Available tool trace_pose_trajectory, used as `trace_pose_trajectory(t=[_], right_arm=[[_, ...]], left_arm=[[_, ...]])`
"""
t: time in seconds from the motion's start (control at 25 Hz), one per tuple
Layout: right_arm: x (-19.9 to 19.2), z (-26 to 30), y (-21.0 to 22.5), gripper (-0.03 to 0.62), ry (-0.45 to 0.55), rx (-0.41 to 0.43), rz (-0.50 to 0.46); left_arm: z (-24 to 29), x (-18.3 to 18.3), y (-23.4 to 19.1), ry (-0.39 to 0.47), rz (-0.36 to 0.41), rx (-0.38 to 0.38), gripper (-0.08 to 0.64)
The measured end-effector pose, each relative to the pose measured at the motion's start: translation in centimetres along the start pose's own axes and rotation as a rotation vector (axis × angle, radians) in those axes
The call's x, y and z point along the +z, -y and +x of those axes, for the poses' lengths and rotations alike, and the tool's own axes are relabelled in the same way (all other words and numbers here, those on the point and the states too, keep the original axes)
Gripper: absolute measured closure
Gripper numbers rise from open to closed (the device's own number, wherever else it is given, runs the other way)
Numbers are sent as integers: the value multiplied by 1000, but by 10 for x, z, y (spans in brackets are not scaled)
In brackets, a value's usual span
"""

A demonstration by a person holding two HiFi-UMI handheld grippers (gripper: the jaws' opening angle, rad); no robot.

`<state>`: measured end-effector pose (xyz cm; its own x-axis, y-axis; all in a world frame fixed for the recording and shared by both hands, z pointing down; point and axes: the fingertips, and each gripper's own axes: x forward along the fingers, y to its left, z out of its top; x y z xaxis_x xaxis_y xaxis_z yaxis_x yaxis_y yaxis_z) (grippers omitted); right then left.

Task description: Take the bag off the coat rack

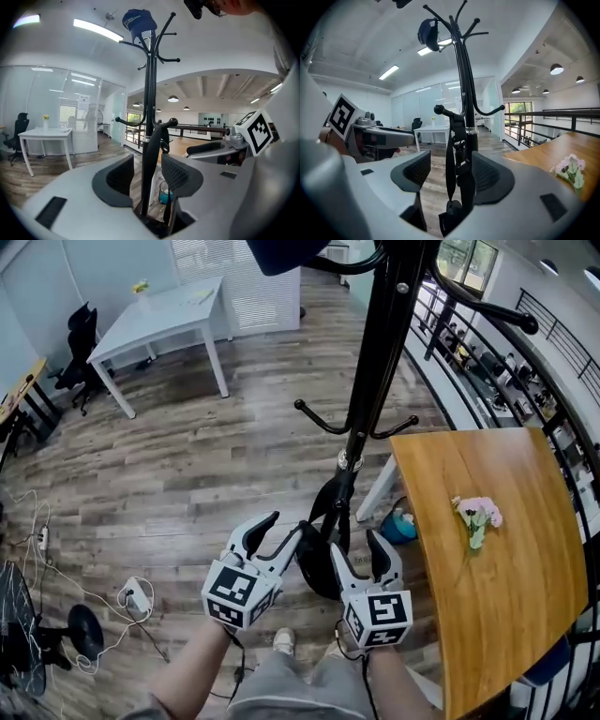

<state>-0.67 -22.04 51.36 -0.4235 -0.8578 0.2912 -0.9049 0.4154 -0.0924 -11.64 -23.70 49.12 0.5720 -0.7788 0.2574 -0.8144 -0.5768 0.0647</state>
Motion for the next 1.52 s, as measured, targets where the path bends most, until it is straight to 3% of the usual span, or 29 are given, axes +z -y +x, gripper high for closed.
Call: trace_pose_trajectory(t=[0.24,0.52,0.72,0.84,0.92,1.12,1.28,1.52], right_arm=[[-27,36,13,322,-1,-9,2],[-61,68,25,322,-12,-26,-8],[-60,75,34,353,32,-45,-45],[-59,76,32,450,52,-43,-90],[-58,77,30,480,58,-44,-103],[-55,74,35,538,69,-25,-28],[-45,67,43,541,58,-9,27],[-2,39,49,543,86,-9,13]], left_arm=[[30,-25,-16,16,-66,-19,360],[71,-53,-14,66,-225,-159,353],[95,-67,-10,43,-189,-203,337],[105,-70,-4,39,-165,-227,337],[110,-71,-2,28,-146,-230,345],[113,-73,-4,-12,-74,-198,521],[108,-75,-1,-90,31,-167,543],[73,-51,-22,-56,-107,-97,545]])
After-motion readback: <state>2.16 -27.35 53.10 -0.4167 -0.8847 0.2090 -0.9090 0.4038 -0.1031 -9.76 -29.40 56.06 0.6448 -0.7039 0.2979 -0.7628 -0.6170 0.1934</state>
